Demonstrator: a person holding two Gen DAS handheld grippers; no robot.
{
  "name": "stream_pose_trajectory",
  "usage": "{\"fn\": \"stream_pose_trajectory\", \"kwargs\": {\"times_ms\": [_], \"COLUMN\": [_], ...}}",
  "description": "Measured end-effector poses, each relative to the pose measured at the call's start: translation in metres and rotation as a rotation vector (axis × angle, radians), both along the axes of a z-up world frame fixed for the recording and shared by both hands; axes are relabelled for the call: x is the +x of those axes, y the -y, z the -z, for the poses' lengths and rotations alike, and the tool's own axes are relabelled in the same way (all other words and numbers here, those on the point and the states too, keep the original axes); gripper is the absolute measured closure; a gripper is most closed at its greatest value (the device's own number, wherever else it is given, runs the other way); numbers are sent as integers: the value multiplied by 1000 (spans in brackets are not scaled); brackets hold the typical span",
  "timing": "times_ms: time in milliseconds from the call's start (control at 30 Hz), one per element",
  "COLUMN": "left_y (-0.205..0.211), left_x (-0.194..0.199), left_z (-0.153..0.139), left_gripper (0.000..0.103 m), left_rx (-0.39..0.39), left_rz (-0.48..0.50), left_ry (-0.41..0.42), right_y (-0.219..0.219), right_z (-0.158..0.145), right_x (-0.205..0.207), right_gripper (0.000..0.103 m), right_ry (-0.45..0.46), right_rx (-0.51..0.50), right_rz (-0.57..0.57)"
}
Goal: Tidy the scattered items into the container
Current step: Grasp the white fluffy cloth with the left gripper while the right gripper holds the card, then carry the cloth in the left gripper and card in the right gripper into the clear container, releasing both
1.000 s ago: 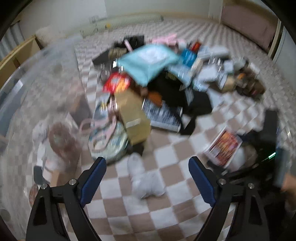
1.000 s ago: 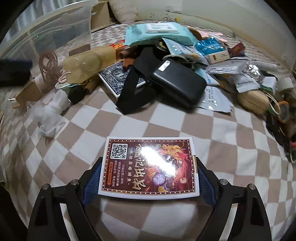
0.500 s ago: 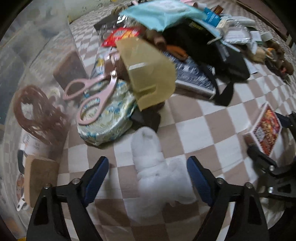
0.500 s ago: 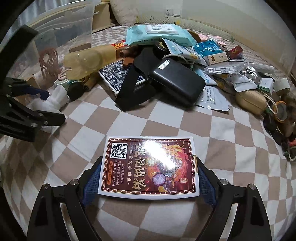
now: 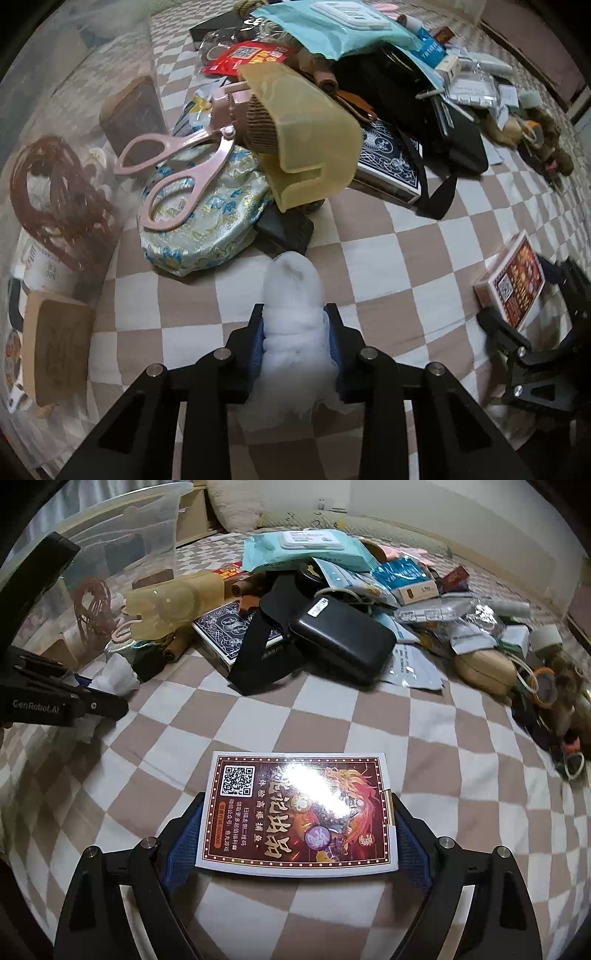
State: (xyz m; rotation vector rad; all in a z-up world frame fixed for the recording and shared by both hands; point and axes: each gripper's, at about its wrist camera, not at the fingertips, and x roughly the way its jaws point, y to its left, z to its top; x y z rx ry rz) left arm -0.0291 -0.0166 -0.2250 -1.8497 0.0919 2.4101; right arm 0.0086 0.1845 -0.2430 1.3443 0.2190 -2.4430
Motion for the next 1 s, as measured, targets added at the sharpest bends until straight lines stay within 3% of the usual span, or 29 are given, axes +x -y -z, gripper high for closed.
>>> {"fn": "stream_pose_trajectory", "kwargs": {"times_ms": [300, 433, 733, 833, 1000], "left_y": [-11, -19, -39, -34, -8], "left_x": [13, 18, 13, 12, 22], "left_z": [-30, -51, -129, -154, -193], "left_gripper": [74, 74, 74, 74, 74], "left_rx": [-14, -6, 61, 52, 70], "left_rz": [72, 109, 94, 79, -5], "left_ry": [-102, -190, -415, -509, -637], "right_y": [-2, -13, -28, -23, 2], "right_z": [-8, -24, -107, -138, -178], "right_x": [6, 4, -25, -33, -40], "right_gripper": [13, 13, 13, 13, 13], "right_ry": [7, -23, -161, -216, -319], "right_rx": [22, -21, -167, -219, -223], "right_rz": [38, 78, 137, 126, 75]}}
